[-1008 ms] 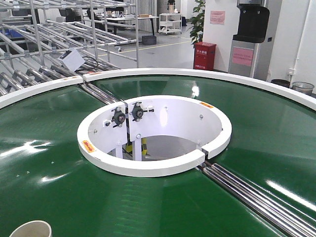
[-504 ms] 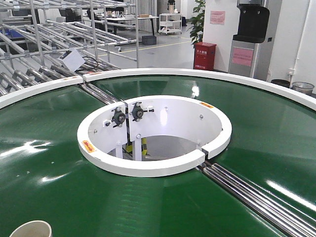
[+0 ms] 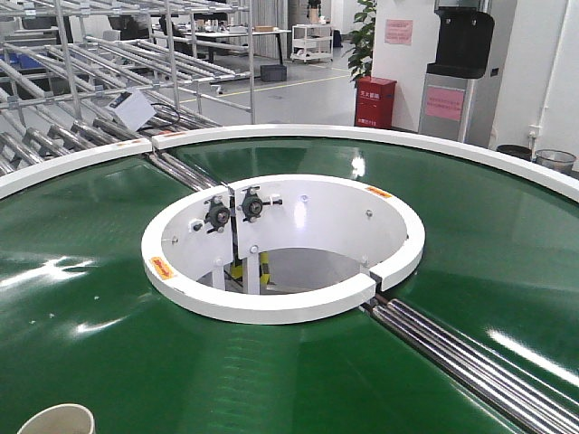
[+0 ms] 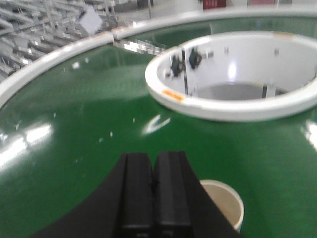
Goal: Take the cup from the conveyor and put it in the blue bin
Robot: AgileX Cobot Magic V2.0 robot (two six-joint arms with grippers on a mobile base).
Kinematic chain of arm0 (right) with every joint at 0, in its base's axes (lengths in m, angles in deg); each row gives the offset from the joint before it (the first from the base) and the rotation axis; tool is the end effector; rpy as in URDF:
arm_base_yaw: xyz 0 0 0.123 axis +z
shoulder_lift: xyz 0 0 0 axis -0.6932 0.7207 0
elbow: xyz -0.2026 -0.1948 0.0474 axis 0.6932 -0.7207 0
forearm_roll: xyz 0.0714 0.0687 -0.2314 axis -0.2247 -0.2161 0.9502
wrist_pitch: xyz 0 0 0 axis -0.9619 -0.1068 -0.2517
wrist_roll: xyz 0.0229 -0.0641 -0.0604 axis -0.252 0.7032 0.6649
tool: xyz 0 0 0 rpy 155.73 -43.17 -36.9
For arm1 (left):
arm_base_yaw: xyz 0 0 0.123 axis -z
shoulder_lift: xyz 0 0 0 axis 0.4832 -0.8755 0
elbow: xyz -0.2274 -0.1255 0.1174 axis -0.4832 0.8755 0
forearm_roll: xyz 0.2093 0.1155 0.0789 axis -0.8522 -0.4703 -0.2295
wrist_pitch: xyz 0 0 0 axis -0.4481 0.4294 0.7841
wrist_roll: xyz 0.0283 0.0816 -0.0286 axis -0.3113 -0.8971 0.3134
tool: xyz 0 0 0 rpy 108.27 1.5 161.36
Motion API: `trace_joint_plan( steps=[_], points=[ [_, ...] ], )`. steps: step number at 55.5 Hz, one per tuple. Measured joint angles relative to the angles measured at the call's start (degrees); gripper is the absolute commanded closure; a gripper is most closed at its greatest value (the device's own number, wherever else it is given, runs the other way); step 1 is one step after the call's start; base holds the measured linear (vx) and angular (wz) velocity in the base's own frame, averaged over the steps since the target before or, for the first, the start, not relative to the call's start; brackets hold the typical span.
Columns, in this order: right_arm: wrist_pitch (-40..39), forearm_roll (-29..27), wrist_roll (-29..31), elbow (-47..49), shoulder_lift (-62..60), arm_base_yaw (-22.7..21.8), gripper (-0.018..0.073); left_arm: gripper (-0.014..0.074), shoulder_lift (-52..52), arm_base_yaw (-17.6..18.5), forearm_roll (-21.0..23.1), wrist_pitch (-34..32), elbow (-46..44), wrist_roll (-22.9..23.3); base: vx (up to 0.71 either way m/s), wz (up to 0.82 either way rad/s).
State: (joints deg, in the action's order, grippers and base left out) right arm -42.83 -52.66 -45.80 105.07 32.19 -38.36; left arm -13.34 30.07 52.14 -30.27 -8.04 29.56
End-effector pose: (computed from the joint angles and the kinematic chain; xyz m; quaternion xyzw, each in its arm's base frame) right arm 0.1255 0.0117 0.3177 -0.0274 0.7858 0.0347 0.6169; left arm 0.1080 -0.0014 0.3319 0.0367 0.7860 0.0224 0.6167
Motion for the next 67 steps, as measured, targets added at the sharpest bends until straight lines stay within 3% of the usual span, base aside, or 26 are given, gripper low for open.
trace_joint_plan(
  steps=[8,17,32,51,67],
  points=[
    [0.0,0.0,0.0,0.0,1.3,0.0,0.0230,0.0211,-3.3,0.0,0.0,2.8,0.0,-1.3,0.00,0.00],
    [0.0,0.0,0.0,0.0,3.1,0.0,0.0111,0.0158,-7.9,0.0,0.2,3.8,0.0,-1.3,0.00,0.00],
    [0.0,0.0,0.0,0.0,4.6,0.0,0.0101,0.0157,-21.8,0.0,0.2,9.3,-4.9,-1.3,0.00,0.00],
    [0.0,0.0,0.0,0.0,4.6,0.0,0.0101,0.0157,-44.0,0.0,0.2,20.8,-23.8,-1.3,0.00,0.00],
    [0.0,0.0,0.0,0.0,4.6,0.0,0.0101,0.0157,-57.0,0.0,0.3,23.5,-28.6,-1.3,0.00,0.00]
  ],
)
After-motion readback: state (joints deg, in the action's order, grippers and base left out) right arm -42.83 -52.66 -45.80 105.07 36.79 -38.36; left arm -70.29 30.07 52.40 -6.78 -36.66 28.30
